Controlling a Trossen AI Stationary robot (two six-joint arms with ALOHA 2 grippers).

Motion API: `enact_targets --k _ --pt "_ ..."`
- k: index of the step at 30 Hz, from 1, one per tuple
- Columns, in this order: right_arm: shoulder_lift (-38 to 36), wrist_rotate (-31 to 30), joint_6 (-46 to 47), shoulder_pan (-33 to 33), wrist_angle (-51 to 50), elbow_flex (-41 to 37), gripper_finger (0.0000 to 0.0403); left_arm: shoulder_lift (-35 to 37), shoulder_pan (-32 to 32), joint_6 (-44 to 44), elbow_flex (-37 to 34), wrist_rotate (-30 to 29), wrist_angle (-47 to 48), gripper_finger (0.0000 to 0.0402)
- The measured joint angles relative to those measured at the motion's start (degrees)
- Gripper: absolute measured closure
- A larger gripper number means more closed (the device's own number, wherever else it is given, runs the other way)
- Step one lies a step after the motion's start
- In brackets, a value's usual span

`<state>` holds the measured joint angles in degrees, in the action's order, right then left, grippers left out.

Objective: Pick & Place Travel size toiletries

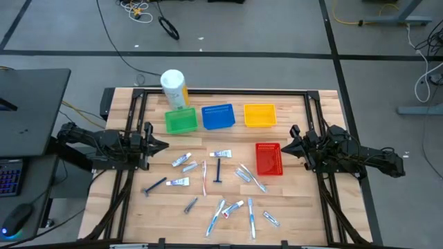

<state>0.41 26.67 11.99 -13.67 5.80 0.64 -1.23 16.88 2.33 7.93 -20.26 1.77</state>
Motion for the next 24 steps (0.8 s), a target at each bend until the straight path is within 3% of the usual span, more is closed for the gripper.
enact_targets --k 24 --pt "0.0 -1.57 -3.44 -0.02 3.98 0.0 0.0394 0.01 0.01 2.23 0.01 0.01 -2.46 0.0368"
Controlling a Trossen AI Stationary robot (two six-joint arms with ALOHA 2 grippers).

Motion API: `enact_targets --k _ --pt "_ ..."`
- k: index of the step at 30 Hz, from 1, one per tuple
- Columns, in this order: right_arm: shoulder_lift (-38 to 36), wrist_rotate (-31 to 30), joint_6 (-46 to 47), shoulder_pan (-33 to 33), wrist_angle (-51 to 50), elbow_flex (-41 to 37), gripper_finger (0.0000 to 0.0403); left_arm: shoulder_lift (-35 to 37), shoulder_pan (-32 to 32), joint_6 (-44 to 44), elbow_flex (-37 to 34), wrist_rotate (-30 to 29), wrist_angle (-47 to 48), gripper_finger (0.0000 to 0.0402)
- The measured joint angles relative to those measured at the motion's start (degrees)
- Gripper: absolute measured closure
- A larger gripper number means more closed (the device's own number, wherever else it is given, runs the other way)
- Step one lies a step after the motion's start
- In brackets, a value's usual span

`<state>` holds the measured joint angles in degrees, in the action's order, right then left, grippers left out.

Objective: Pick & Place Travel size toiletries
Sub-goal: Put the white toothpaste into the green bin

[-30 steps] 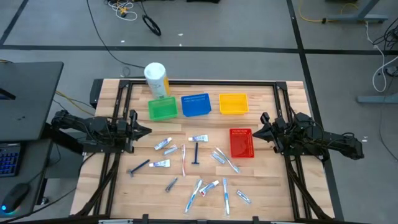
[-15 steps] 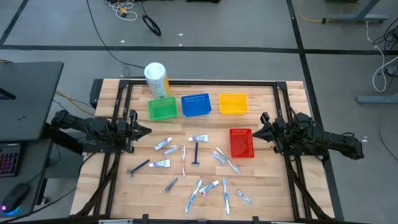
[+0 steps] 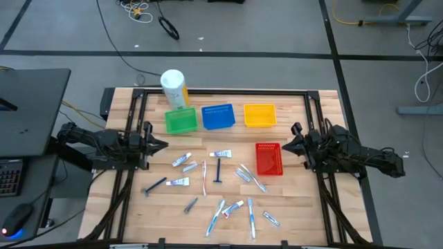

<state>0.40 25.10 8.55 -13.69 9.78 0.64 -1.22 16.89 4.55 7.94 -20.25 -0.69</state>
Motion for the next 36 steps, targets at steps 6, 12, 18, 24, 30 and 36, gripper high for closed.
enact_targets --k 6,12,18,24,30,36 --pt "0.0 0.04 0.05 0.0 3.09 -0.01 0.0394 0.06 -0.01 -3.72 0.0 0.12 -0.45 0.0368" --pt "0.02 -5.71 0.0 0.0 8.98 -0.02 0.0394 0.03 -0.01 -4.56 0.0 -5.29 -0.85 0.0368" --pt "0.66 -23.9 -9.89 -0.42 11.1 -0.02 0.0394 -0.01 -0.01 -8.71 -0.01 -15.59 0.28 0.0368" --pt "6.29 -35.65 -10.03 -1.03 11.99 -0.02 0.0394 -2.94 -0.14 -4.25 0.0 -16.06 -0.85 0.0368" --pt "15.77 -32.03 -8.38 -1.01 23.44 -0.02 0.0385 -8.87 -1.66 -4.02 0.0 -16.18 -6.54 0.0349" --pt "27.38 -27.86 -5.77 -0.89 34.85 0.19 0.0355 -16.49 -3.56 -4.23 0.0 -16.1 -15.0 0.0296"
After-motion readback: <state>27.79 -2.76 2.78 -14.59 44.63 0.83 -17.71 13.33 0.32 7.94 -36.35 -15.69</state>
